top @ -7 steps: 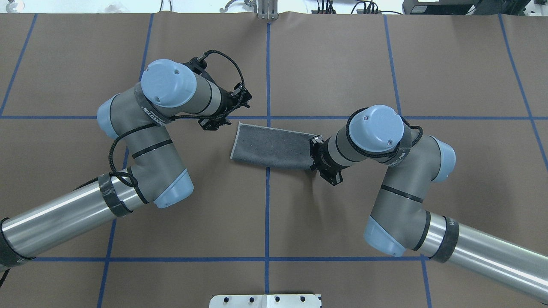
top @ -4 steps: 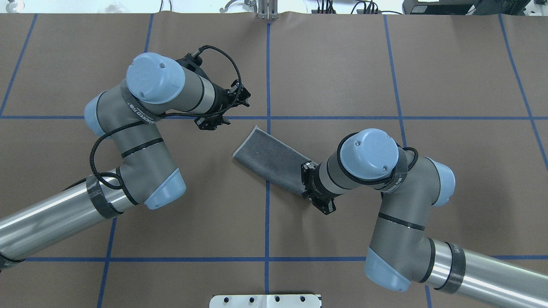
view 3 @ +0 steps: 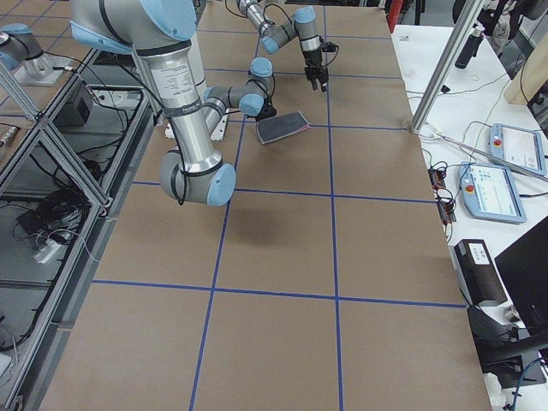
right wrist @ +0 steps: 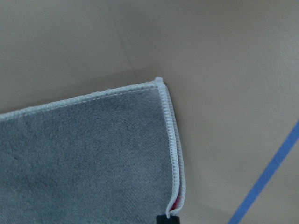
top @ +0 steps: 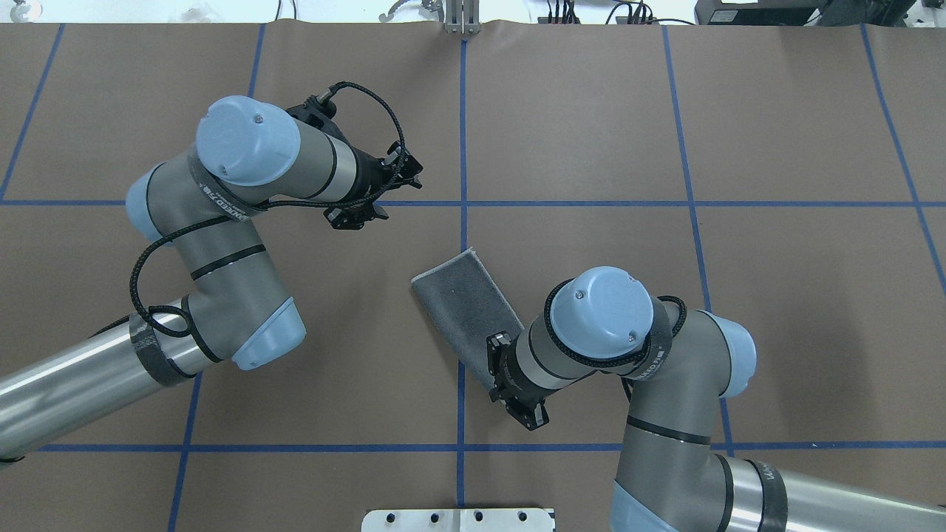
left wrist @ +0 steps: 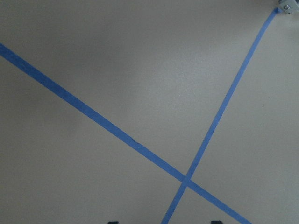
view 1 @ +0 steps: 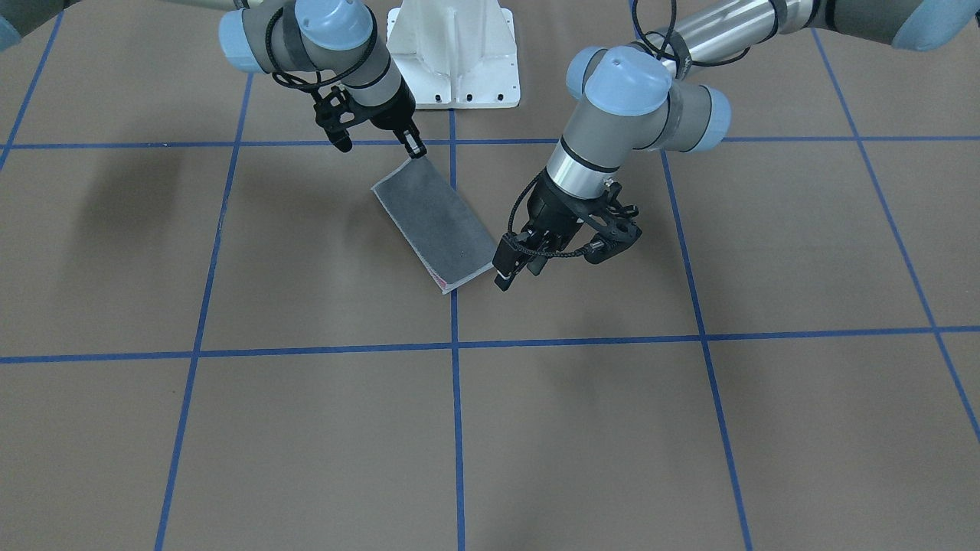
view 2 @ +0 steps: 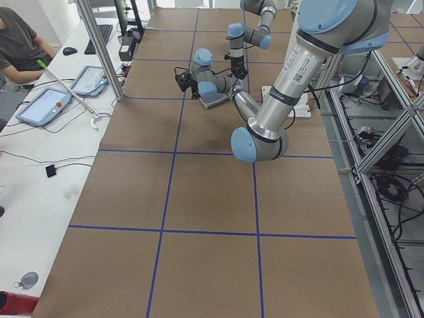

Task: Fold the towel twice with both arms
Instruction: 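Drag the folded towel's end toward the robot with the right gripper, rotating it, then release the towel and raise the right gripper while the left gripper approaches its far end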

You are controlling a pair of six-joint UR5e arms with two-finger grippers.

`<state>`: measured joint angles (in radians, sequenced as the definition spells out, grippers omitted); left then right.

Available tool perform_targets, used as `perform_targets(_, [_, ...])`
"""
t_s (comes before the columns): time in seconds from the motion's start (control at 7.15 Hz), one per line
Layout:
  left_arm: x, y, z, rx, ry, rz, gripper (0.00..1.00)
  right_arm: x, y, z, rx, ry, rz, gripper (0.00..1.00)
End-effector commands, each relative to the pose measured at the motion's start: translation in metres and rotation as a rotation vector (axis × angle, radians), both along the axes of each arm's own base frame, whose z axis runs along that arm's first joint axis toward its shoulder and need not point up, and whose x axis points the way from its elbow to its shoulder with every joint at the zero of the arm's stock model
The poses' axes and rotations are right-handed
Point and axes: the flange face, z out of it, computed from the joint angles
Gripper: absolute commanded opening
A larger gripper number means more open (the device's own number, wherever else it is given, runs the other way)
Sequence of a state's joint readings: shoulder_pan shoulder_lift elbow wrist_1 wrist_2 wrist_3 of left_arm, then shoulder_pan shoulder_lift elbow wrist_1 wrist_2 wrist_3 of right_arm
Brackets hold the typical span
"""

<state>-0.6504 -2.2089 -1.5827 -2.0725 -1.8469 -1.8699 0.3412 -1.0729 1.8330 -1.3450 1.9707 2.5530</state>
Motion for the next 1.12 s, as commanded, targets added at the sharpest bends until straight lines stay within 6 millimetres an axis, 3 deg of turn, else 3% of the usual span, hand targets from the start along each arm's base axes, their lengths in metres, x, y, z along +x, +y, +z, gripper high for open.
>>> perform_targets(0.0, [0.000,0.001,0.002,-0.002,-0.002,0.002,0.73,-0.005,0.008,-0.009,-0.006,-0.014,-0.008,0.16])
perform_targets(0.14, [-0.001,0.004,0.007,-0.004,-0.004,0.004,0.73,-0.006,0.012,-0.010,-0.002,-0.018,-0.020,0.98])
perform_targets(0.28, [-0.004,0.012,0.022,-0.011,-0.013,0.009,0.73,0.001,0.008,-0.012,0.008,-0.027,-0.019,1.00])
perform_targets(0.42, [-0.014,0.024,0.020,0.003,0.008,0.012,0.73,0.017,-0.017,-0.011,0.002,-0.030,0.013,1.00])
perform_targets(0.56, [-0.008,0.030,0.020,0.007,0.004,0.020,0.73,0.040,-0.050,-0.009,0.012,-0.039,0.025,1.00])
perform_targets(0.84, [0.035,0.073,0.027,0.076,-0.013,-0.005,0.69,0.080,-0.102,-0.003,0.080,-0.042,0.043,1.00])
perform_targets(0.98, [0.045,0.085,0.028,0.079,-0.017,0.013,0.68,0.093,-0.117,-0.002,0.098,-0.039,0.061,1.00])
